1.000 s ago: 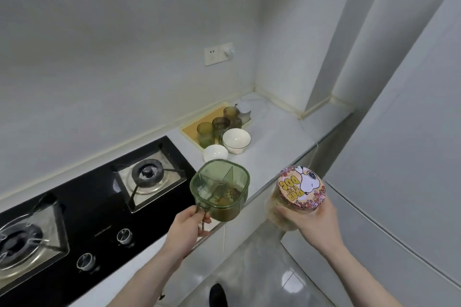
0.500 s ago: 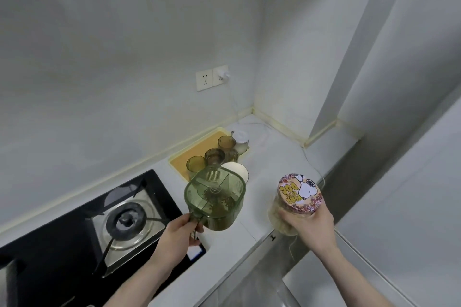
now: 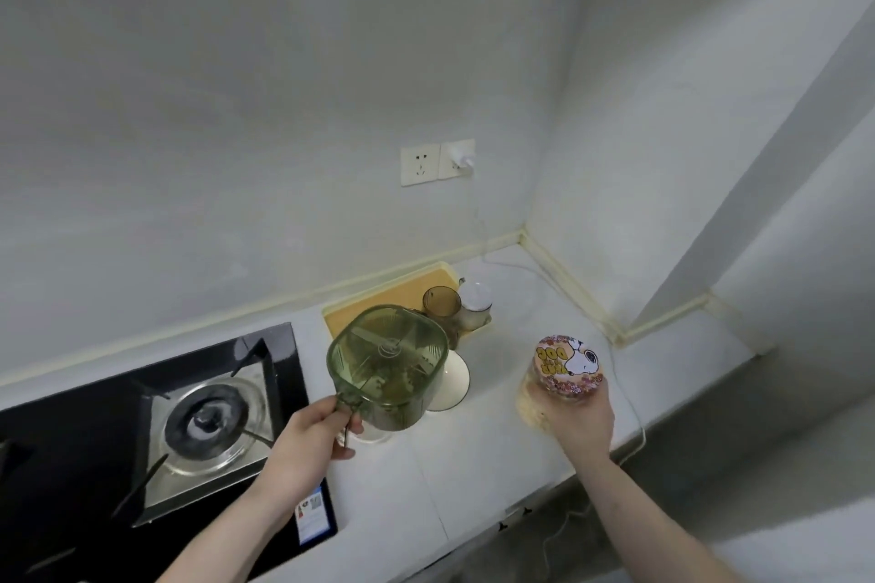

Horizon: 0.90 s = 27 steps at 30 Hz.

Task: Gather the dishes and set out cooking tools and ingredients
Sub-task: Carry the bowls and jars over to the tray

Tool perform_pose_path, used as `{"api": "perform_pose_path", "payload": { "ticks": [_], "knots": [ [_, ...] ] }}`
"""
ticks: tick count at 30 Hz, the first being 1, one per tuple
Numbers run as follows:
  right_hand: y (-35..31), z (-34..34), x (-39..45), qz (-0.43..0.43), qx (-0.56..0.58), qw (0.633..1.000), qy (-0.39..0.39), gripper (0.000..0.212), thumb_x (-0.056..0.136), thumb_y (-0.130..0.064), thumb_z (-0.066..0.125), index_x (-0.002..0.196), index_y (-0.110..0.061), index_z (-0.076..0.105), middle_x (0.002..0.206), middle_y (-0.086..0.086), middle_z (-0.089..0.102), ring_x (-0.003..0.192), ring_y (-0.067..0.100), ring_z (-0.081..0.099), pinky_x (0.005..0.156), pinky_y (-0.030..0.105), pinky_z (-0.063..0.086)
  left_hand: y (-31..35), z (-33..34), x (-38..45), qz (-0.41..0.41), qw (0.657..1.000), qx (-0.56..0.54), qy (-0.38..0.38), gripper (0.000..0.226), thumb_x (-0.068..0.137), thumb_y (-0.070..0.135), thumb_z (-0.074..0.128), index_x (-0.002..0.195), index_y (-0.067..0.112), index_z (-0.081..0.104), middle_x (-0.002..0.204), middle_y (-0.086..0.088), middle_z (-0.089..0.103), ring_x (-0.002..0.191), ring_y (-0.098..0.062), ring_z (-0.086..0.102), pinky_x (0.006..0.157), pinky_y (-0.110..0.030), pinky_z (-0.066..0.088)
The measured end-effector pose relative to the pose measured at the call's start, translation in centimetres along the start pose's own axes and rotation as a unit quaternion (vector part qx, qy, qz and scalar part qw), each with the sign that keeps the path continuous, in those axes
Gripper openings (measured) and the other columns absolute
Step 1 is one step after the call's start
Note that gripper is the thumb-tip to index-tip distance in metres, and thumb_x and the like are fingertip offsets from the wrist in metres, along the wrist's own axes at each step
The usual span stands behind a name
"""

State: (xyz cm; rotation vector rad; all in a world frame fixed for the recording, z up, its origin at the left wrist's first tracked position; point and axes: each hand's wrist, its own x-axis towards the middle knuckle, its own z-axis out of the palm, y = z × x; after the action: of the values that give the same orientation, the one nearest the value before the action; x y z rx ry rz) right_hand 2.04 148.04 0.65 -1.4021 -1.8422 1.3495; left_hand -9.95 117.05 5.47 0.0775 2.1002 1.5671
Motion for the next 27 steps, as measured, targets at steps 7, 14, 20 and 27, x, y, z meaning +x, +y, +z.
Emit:
{"api": "perform_pose_path", "payload": {
  "ticks": [7, 14, 20, 27],
  "knots": [
    [0.8, 2.2, 8.0, 0.050, 0.017, 0.998, 0.017, 0.087, 0.055, -0.032, 0.098, 0.130, -0.018, 0.055, 0.121, 0.008, 0.067, 0.113, 0.029, 0.064, 0.092, 0.027, 0.045, 0.8, 3.0, 1.5, -0.019, 0.998, -0.029, 0.048, 0.026, 0.099, 0.001, 0.046, 0.083, -0.005, 0.065, 0.078, 0.000, 0.066, 0.069, -0.013, 0.051, 0.074, -0.033, 0.054],
    [0.8, 4.6, 13.4, 0.064, -0.061, 0.996, 0.009, 0.091, 0.049, -0.048, 0.095, 0.125, -0.024, 0.052, 0.120, 0.012, 0.067, 0.117, 0.036, 0.059, 0.106, 0.044, 0.043, 0.7, 4.7, 2.0, -0.038, 0.995, -0.044, 0.082, 0.026, 0.100, 0.004, 0.047, 0.083, -0.004, 0.066, 0.081, 0.000, 0.067, 0.067, -0.011, 0.052, 0.075, -0.034, 0.055],
    [0.8, 6.2, 15.8, 0.079, -0.056, 0.995, -0.003, 0.091, 0.045, -0.048, 0.094, 0.124, -0.029, 0.052, 0.119, 0.008, 0.067, 0.109, 0.035, 0.064, 0.099, 0.042, 0.050, 1.0, 5.5, 2.6, -0.054, 0.992, -0.044, 0.102, 0.029, 0.101, 0.005, 0.047, 0.082, -0.006, 0.066, 0.083, 0.000, 0.068, 0.057, -0.005, 0.048, 0.071, -0.032, 0.054],
    [0.4, 7.3, 18.6, 0.039, -0.022, 0.999, -0.008, 0.088, 0.054, -0.033, 0.097, 0.130, -0.021, 0.054, 0.124, 0.006, 0.067, 0.114, 0.029, 0.064, 0.098, 0.034, 0.048, 2.1, 6.4, 3.1, -0.057, 0.991, -0.041, 0.112, 0.032, 0.103, 0.005, 0.046, 0.080, -0.005, 0.066, 0.077, 0.005, 0.067, 0.052, -0.002, 0.047, 0.073, -0.034, 0.055]
  ]
}}
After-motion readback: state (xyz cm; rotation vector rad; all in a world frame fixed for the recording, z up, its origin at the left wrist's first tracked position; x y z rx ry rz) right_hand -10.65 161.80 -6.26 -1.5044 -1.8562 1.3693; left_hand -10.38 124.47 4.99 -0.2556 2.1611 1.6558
